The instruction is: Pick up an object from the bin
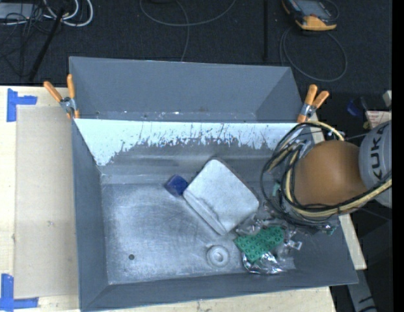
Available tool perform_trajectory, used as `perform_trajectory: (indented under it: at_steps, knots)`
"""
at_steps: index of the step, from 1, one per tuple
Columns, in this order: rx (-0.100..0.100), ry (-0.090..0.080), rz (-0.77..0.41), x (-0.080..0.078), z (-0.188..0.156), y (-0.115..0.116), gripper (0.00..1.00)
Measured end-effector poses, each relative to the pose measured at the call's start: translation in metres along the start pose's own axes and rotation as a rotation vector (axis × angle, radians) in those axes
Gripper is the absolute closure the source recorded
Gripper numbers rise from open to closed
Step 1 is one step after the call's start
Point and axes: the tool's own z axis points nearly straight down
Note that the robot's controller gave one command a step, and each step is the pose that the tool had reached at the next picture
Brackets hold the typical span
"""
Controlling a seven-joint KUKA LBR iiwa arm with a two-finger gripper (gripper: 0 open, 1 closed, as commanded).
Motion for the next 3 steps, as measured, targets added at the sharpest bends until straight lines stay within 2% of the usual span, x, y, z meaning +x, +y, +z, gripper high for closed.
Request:
perform_trajectory:
  at_steps: [1,2,3]
  knots:
    - [-0.009,0.008,0.001,-0.002,-0.003,-0.002,0.00]
    - [-0.004,0.001,-0.001,-0.005,-0.005,-0.003,1.00]
    - [-0.007,0.006,-0.001,-0.009,-0.020,-0.006,1.00]
